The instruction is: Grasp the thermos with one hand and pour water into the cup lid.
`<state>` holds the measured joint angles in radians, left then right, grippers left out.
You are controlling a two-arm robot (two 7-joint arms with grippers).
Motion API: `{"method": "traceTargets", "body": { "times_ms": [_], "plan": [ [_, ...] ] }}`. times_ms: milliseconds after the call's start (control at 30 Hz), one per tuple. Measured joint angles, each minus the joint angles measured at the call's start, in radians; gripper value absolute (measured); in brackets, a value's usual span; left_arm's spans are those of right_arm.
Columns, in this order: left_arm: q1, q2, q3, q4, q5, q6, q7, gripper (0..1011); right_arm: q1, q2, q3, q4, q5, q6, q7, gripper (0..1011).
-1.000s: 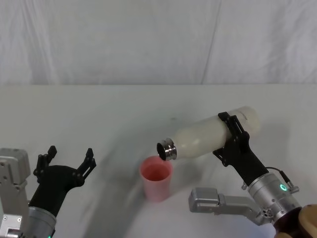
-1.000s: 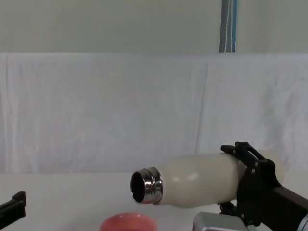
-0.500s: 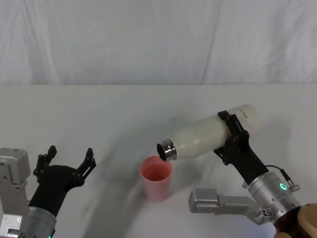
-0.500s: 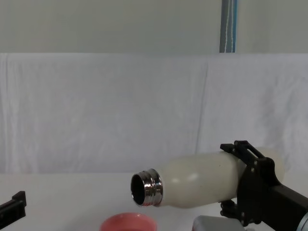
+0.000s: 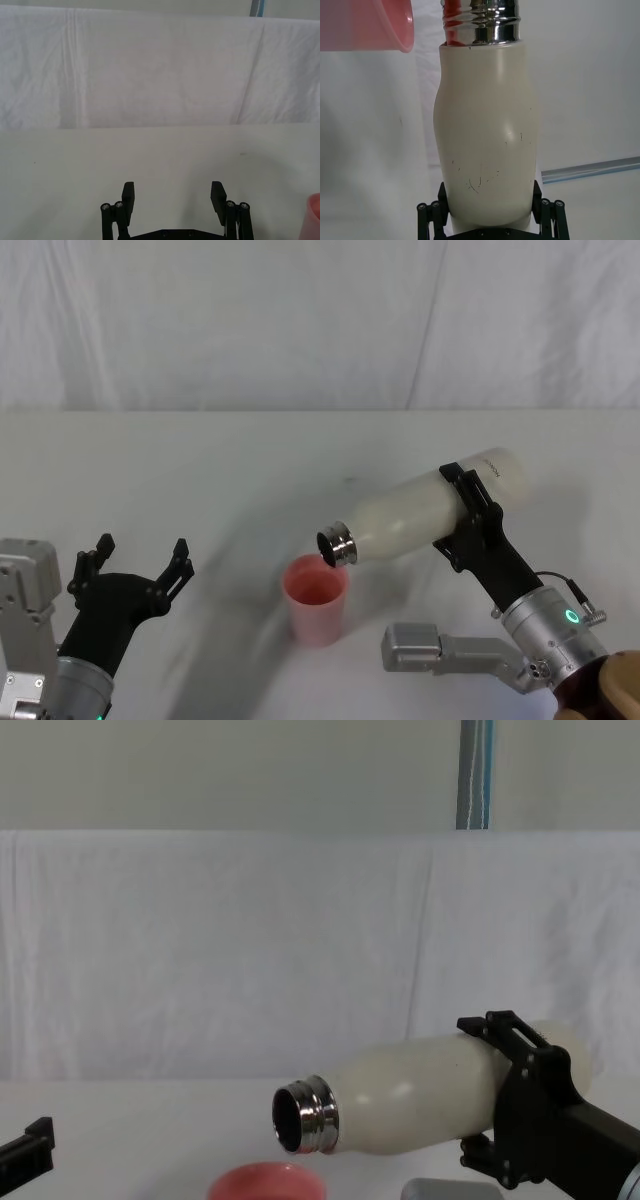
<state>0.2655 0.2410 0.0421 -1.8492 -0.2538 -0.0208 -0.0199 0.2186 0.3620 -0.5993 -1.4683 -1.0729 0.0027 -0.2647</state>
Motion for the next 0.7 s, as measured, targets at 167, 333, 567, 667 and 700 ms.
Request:
{"method": "traceTargets", "body": {
  "times_ms": [167,333,567,667,700],
  "plan": [
    [0.000,0.000,0.000,0.000,0.000,0.000,0.000,1001,0.003,0.002,-0.003,0.001,-0.008,0.003,-0.006,955],
    [0.000,0.000,0.000,0.000,0.000,0.000,0.000,1001,0.004,0.003,-0.005,0.002,-0.011,0.005,-0.011,955],
    [0.000,0.000,0.000,0.000,0.000,0.000,0.000,1001,0.004,0.005,-0.005,0.002,-0.012,0.008,-0.013,955],
    [0.000,0.000,0.000,0.000,0.000,0.000,0.000,1001,0.004,0.005,-0.005,0.002,-0.013,0.009,-0.013,955],
    [0.000,0.000,0.000,0.000,0.000,0.000,0.000,1001,0.004,0.005,-0.005,0.002,-0.013,0.009,-0.014,955]
  ]
}}
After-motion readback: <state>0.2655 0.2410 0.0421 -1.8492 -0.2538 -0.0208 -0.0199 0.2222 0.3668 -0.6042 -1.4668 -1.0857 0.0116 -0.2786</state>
